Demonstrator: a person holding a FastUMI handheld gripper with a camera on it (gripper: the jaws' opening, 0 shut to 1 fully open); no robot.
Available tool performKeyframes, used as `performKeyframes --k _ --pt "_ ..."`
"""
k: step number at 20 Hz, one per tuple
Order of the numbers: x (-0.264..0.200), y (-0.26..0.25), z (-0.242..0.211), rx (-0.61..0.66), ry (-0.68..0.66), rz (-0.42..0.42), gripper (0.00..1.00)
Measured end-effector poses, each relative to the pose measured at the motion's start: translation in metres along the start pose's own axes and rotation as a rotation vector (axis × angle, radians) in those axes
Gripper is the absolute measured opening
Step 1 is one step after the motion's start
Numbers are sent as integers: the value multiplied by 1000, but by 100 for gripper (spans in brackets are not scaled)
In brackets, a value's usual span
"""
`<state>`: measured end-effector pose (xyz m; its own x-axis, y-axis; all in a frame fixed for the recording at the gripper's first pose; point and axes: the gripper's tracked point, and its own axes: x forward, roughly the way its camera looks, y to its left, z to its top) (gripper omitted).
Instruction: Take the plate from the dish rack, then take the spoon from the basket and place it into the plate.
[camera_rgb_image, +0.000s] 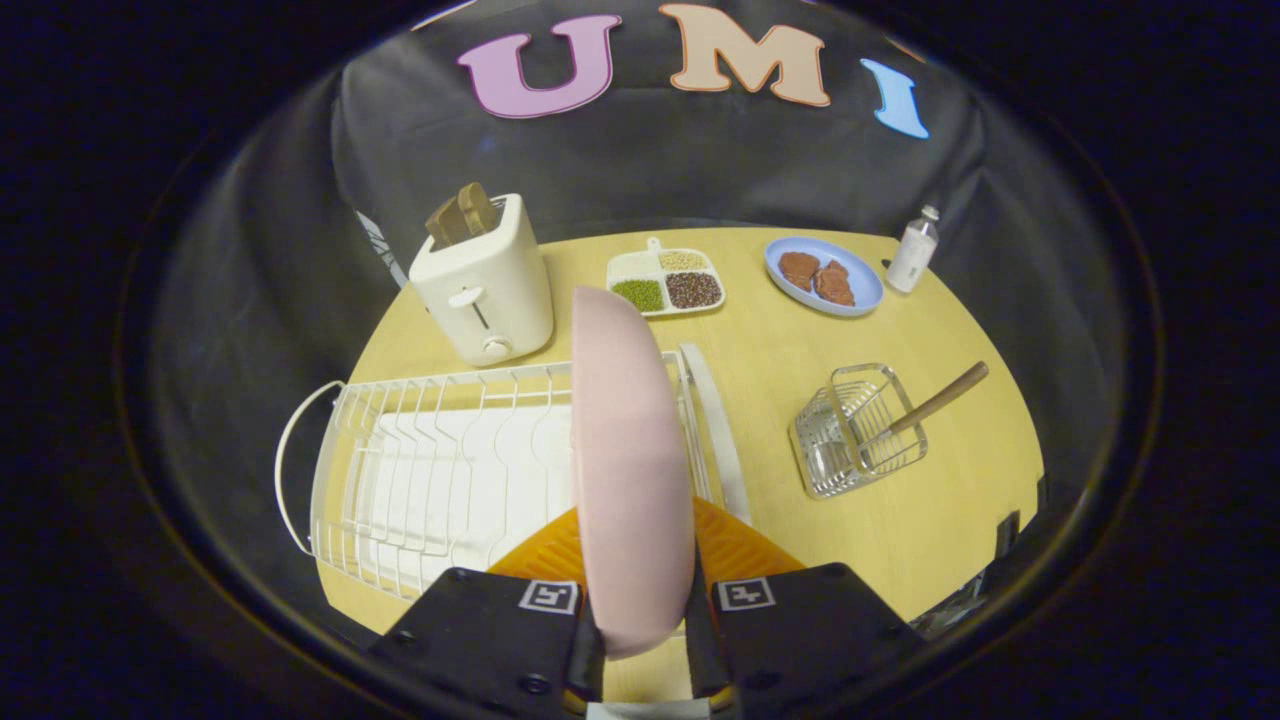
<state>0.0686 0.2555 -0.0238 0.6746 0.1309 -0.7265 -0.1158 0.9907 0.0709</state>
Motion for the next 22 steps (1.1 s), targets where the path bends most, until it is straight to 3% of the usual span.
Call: performKeyframes --k 15,18,22 --pt "-18 -21 37 -98 -102 -154 30" --pt "-37 -9 56 -21 -177 -83 30" --pt "-76 -29 63 43 -236 -88 30"
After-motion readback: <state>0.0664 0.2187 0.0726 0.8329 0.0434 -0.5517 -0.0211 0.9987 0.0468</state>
